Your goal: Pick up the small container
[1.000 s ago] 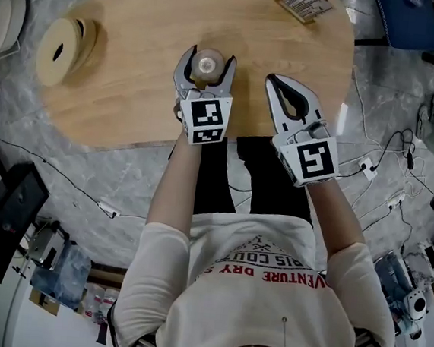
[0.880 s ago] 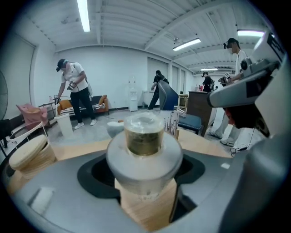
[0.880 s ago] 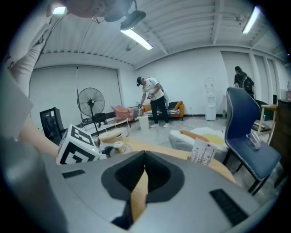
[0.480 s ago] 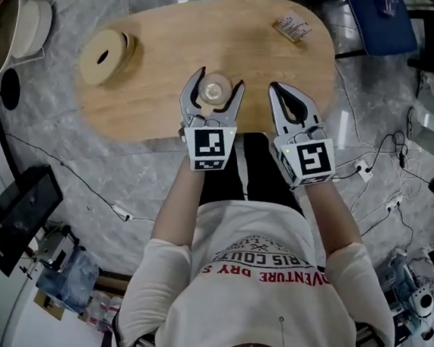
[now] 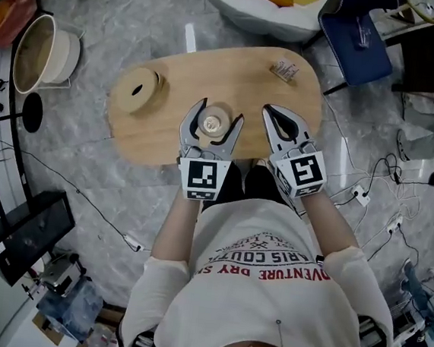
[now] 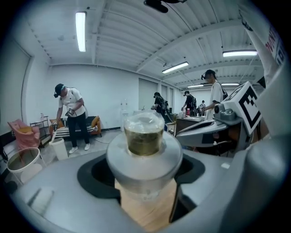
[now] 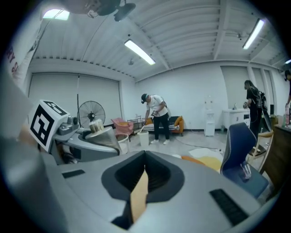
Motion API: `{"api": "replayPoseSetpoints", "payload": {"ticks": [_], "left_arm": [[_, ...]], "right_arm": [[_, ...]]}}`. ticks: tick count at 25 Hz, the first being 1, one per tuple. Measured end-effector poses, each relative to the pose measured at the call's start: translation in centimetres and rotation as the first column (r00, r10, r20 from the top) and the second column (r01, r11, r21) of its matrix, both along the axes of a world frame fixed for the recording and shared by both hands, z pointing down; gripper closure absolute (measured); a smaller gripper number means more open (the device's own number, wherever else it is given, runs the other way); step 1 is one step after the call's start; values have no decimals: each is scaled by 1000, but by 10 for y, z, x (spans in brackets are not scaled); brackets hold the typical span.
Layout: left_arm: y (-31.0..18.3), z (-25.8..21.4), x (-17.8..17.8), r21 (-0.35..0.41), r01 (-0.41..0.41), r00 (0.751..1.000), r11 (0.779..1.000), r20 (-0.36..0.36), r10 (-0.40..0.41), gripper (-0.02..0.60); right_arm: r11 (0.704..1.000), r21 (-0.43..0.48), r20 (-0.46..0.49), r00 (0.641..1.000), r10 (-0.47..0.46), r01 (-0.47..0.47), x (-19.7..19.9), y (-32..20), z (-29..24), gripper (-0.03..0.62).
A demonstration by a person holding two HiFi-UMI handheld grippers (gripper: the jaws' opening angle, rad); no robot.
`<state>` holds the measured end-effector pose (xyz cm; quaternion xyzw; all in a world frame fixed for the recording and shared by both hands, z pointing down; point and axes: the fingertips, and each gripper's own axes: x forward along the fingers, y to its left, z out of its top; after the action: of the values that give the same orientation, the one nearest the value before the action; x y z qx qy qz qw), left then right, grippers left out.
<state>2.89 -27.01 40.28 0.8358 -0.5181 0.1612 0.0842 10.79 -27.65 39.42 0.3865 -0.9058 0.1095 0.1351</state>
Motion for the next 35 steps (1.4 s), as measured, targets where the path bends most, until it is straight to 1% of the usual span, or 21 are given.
{"api": "replayPoseSetpoints", "payload": {"ticks": [4, 6, 8, 10, 13, 15, 18, 21, 23, 28, 35], "left_arm": [[7, -50, -6, 37, -20, 999, 999, -25, 21, 242], [4, -72, -12, 69, -29, 999, 997, -17, 30, 242], [5, -92, -18, 93, -35, 999, 995, -31, 38, 242], [11, -108, -20, 106, -37, 998, 994, -49, 42, 242], [18, -128, -20, 135, -45, 998, 990, -29, 49, 242], [18, -140, -22, 154, -42, 998, 987, -31, 48, 242], [23, -157, -24, 193, -49, 998, 980, -29, 56, 242], [27, -161, -26, 205, -57, 998, 977, -25, 64, 242], [29, -159, -26, 204, -60, 998, 977, -14, 64, 242], [32, -156, -26, 199, -52, 998, 979, -13, 56, 242], [37, -159, -28, 200, -45, 999, 979, -16, 50, 242]], "right_arm": [[1000, 21, 14, 1000, -5, 5, -4, 5, -39, 586], [998, 58, 14, 1000, -8, 7, -9, 0, -59, 586], [995, 95, 10, 1000, -16, 15, -12, -2, -77, 586], [993, 120, 14, 1000, -25, 24, -10, 1, -91, 586], [985, 167, 22, 999, -39, 34, -4, 5, -110, 588], [980, 197, 31, 999, -45, 38, -2, 5, -124, 586], [976, 215, 49, 998, -49, 37, 0, 10, -139, 588], [971, 236, 38, 998, -60, 49, -1, 13, -146, 588], [969, 240, 34, 997, -65, 55, -1, 12, -147, 588], [962, 261, 20, 996, -91, 82, -5, 16, -150, 588], [965, 248, 31, 995, -98, 87, -10, 22, -148, 588]]}}
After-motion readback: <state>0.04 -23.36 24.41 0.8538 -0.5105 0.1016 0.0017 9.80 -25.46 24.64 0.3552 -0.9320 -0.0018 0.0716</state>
